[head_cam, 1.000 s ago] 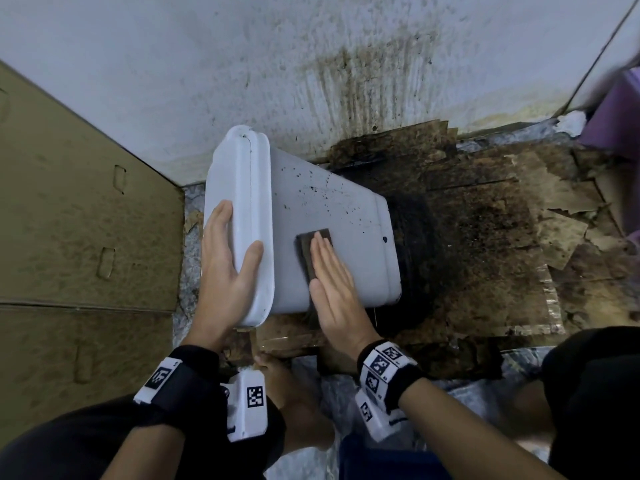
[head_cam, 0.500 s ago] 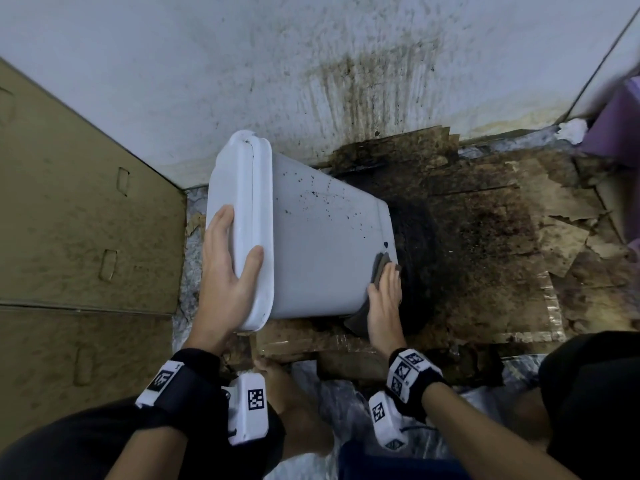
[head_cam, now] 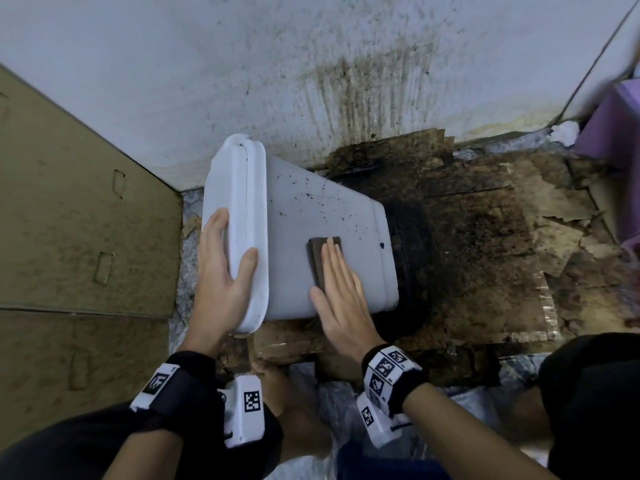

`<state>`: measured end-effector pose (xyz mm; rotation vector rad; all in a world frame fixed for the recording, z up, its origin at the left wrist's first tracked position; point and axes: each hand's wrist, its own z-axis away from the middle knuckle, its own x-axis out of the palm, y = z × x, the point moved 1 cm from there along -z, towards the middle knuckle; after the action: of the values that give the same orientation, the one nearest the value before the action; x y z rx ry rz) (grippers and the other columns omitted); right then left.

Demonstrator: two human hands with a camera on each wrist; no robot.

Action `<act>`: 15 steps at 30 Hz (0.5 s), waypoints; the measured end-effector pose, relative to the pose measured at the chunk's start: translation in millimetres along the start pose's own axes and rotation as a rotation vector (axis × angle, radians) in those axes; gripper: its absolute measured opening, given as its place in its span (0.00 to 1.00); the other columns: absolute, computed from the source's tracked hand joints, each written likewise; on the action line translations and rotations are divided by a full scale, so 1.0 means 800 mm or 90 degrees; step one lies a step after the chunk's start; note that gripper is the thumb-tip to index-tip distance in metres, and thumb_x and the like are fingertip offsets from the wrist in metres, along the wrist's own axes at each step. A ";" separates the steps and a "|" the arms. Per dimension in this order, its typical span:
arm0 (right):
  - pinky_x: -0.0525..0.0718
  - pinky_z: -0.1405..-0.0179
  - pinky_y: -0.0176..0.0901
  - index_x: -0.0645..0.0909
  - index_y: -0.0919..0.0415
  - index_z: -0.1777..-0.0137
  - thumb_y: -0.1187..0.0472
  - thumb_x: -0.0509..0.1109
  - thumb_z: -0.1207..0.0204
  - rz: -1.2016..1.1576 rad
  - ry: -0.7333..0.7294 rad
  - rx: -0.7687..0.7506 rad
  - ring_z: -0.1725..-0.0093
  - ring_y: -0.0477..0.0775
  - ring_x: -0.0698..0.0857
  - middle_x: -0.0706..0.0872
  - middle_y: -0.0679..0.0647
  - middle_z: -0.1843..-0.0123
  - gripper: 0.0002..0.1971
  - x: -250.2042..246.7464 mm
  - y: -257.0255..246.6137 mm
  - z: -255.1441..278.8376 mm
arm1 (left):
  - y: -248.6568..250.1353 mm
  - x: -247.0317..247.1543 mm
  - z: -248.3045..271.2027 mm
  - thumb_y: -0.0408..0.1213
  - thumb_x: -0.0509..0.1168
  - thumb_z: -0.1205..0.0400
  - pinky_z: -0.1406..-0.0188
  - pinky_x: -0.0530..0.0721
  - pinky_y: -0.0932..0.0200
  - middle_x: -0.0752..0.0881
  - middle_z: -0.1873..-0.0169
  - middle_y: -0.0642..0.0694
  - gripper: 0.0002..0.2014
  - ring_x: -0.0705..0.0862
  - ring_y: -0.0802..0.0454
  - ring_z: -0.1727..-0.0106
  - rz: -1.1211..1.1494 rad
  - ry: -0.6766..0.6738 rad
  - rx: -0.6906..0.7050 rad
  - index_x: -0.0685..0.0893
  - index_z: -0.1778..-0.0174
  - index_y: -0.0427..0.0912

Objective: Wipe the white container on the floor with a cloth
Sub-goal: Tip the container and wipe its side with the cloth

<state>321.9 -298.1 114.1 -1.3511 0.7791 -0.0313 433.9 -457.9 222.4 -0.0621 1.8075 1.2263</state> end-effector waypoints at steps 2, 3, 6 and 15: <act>0.42 0.09 0.54 0.37 0.50 0.09 0.44 0.44 0.09 -0.023 0.008 0.039 0.10 0.39 0.37 0.35 0.40 0.08 0.33 -0.004 0.028 -0.002 | 0.001 0.001 0.000 0.58 0.57 0.13 0.11 0.63 0.35 0.63 0.11 0.47 0.37 0.61 0.48 0.09 0.002 0.002 0.002 0.62 0.10 0.43; 0.43 0.09 0.56 0.36 0.49 0.09 0.44 0.43 0.09 -0.039 0.014 0.070 0.11 0.37 0.36 0.34 0.40 0.09 0.32 -0.006 0.041 -0.003 | 0.002 0.001 -0.001 0.57 0.58 0.13 0.11 0.63 0.34 0.64 0.11 0.47 0.37 0.62 0.48 0.09 0.003 0.004 0.004 0.63 0.10 0.43; 0.43 0.09 0.57 0.35 0.48 0.10 0.41 0.42 0.12 -0.076 0.034 0.136 0.11 0.35 0.35 0.33 0.42 0.09 0.34 -0.007 0.060 -0.006 | 0.003 0.003 -0.001 0.57 0.58 0.13 0.11 0.63 0.35 0.64 0.11 0.47 0.37 0.62 0.49 0.09 0.004 0.006 0.004 0.63 0.10 0.43; 0.32 0.13 0.41 0.37 0.49 0.09 0.44 0.39 0.16 -0.139 -0.017 0.049 0.12 0.35 0.34 0.34 0.39 0.09 0.35 0.011 -0.052 -0.019 | -0.006 -0.001 -0.001 0.59 0.57 0.14 0.09 0.62 0.39 0.62 0.10 0.52 0.38 0.60 0.55 0.09 0.014 0.007 -0.029 0.62 0.08 0.48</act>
<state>337.8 -325.4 145.9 -1.3554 0.5999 -0.2130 436.3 -461.2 219.4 -0.0753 1.7944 1.2846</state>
